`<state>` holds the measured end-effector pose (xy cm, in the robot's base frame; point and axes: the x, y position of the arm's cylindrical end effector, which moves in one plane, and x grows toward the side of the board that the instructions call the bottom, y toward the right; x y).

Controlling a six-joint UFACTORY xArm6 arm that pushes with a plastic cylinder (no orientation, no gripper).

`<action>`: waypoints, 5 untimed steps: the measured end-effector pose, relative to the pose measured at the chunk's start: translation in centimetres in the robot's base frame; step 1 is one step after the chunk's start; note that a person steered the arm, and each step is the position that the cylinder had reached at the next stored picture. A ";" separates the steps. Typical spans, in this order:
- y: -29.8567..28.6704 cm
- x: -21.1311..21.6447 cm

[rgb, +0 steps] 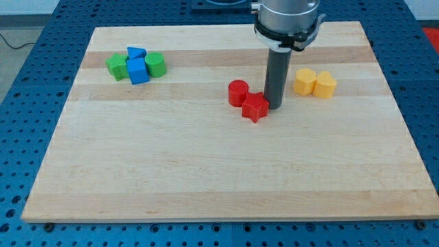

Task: Place the red circle to the top of the red star

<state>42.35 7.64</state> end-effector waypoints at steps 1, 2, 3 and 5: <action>0.0 -1.0; -1.0 -2.9; -2.1 -4.5; -8.4 -6.1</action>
<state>36.25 -0.77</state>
